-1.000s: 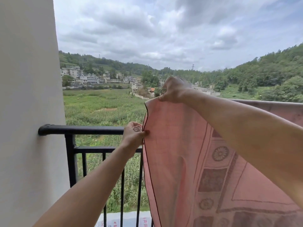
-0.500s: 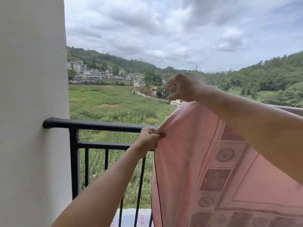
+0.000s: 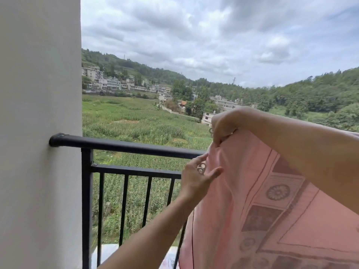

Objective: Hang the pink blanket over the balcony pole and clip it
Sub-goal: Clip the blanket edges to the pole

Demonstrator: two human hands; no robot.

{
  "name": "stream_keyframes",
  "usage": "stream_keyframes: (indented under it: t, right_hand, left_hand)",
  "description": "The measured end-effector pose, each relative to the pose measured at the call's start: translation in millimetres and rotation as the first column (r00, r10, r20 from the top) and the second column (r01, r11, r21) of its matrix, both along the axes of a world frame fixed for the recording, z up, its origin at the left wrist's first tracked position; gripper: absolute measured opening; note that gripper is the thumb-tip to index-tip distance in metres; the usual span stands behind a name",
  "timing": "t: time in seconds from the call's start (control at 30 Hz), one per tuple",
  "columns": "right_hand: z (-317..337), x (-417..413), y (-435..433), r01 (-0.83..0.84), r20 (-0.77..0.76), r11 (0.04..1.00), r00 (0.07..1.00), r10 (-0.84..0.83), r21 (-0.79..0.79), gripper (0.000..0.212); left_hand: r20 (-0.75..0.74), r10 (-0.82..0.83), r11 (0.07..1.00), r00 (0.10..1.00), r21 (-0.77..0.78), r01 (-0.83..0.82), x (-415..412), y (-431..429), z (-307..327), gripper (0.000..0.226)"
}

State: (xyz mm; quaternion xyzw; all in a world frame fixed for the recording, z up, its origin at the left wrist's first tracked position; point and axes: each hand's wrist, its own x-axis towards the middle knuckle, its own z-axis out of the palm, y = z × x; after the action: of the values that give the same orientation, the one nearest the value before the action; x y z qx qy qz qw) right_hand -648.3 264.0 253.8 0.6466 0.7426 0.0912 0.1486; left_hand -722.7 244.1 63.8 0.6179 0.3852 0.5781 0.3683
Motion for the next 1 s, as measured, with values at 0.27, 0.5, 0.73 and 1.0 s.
stream_keyframes:
  t: [0.27, 0.5, 0.73, 1.0]
  right_hand:
    - [7, 15, 2, -0.052, -0.451, 0.992, 0.887, 0.100, 0.118, 0.022]
    - [15, 10, -17, -0.146, -0.710, 0.987, 0.688, 0.150, 0.067, 0.028]
    - [3, 13, -20, -0.179, -0.455, 0.962, 0.853, 0.257, 0.208, 0.021]
    - [-1, 10, -16, -0.230, -0.618, 0.964, 0.741, 0.264, 0.135, 0.022]
  left_hand:
    - [0.219, -0.302, 0.934, 0.928, -0.127, 0.334, 8, 27, 1, 0.011]
    - [0.119, -0.367, 0.910, 0.923, -0.163, 0.382, -10, 30, 5, 0.029]
    - [0.136, -0.348, 0.922, 0.927, -0.130, 0.365, -10, 28, 4, 0.026]
    - [0.068, -0.301, 0.952, 0.951, -0.029, 0.304, -10, 31, 2, 0.020]
